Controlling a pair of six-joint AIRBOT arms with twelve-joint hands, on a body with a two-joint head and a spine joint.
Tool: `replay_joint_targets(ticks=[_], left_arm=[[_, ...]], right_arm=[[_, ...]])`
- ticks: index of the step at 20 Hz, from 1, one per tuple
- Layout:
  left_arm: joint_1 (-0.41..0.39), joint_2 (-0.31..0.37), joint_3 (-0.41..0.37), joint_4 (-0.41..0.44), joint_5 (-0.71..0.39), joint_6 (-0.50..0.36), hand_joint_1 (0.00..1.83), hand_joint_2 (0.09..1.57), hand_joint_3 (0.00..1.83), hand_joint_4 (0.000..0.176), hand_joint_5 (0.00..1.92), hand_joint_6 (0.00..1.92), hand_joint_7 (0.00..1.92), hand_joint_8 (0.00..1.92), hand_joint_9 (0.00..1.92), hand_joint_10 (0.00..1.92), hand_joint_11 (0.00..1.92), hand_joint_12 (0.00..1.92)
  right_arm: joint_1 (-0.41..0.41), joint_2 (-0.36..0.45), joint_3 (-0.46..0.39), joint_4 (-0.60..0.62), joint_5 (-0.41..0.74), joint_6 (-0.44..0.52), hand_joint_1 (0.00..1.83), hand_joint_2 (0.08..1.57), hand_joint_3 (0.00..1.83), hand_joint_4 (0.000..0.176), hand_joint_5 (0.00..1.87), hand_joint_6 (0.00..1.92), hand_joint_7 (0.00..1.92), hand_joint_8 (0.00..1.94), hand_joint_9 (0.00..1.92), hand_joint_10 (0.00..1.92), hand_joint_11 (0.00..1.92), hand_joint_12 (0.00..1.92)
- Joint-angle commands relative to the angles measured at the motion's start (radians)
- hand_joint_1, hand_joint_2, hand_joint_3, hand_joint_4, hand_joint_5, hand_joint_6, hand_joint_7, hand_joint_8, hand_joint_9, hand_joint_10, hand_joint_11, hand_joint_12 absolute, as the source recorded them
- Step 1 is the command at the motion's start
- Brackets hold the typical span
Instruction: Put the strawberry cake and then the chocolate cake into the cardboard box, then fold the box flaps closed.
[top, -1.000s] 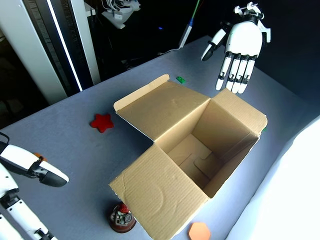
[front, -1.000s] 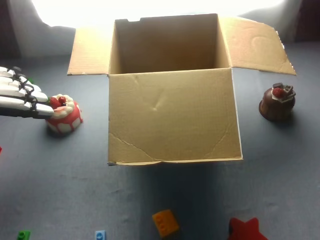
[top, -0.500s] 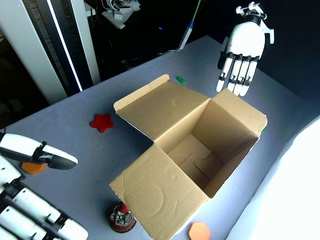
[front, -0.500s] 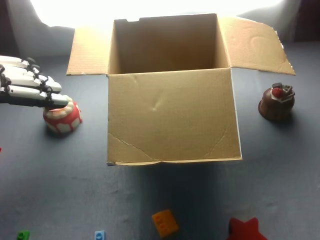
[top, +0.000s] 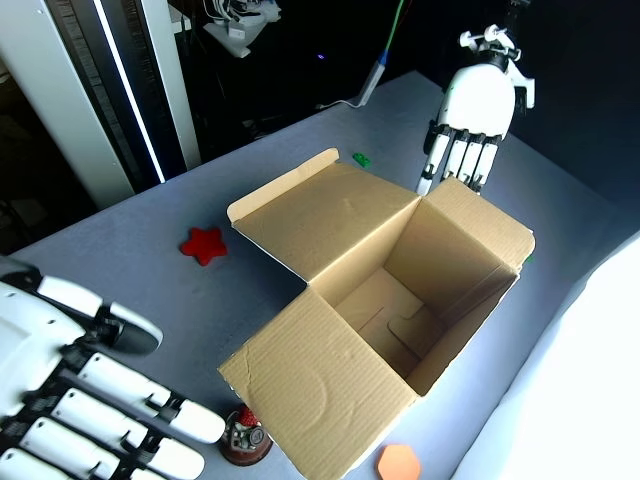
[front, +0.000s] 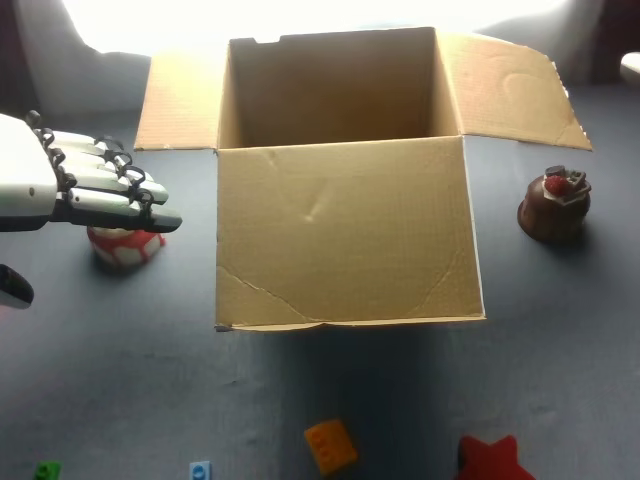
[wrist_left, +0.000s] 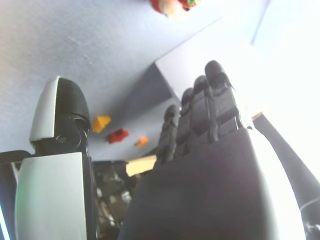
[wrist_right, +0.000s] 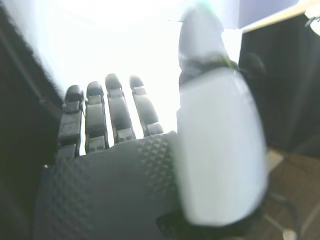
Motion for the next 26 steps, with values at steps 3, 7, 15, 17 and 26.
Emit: replay_joint_targets(ticks=[3,7,15,17,26], left_arm=[[-0.005,-0.039,0.048,-0.054,0.001,0.007,1.13,1.03,0.0,0.069,0.02,0.0,0.01,0.0,0.02,0.0,0.0,0.34],[-0.001,-0.105,0.117,-0.054,0.006,0.01,1.15,1.04,0.0,0.072,0.02,0.0,0.03,0.0,0.04,0.0,0.0,0.38],[0.008,-0.241,0.287,-0.062,0.014,-0.001,1.16,1.04,0.0,0.076,0.03,0.01,0.02,0.0,0.06,0.01,0.0,0.42],[0.014,-0.267,0.32,-0.063,0.014,-0.006,1.15,1.03,0.0,0.083,0.01,0.0,0.02,0.0,0.03,0.0,0.0,0.31],[0.053,-0.328,0.399,-0.08,0.018,-0.009,1.19,1.02,0.0,0.089,0.0,0.0,0.0,0.0,0.02,0.0,0.0,0.36]], right_arm=[[0.023,0.03,-0.012,-0.009,0.126,-0.072,1.1,1.04,0.0,0.018,0.02,0.01,0.01,0.0,0.0,0.0,0.0,0.0],[0.043,0.042,-0.049,0.032,0.116,-0.216,1.15,1.02,0.0,0.015,0.03,0.01,0.04,0.01,0.01,0.01,0.0,0.0],[0.049,0.047,-0.076,0.086,0.075,-0.397,1.09,1.06,0.0,0.022,0.0,0.0,0.01,0.0,0.0,0.0,0.0,0.0],[0.05,0.047,-0.082,0.086,0.081,-0.415,1.05,1.08,0.01,0.017,0.0,0.0,0.01,0.0,0.0,0.0,0.0,0.0],[0.05,0.047,-0.09,0.086,0.074,-0.415,1.11,1.07,0.01,0.023,0.01,0.0,0.02,0.0,0.0,0.0,0.0,0.0]])
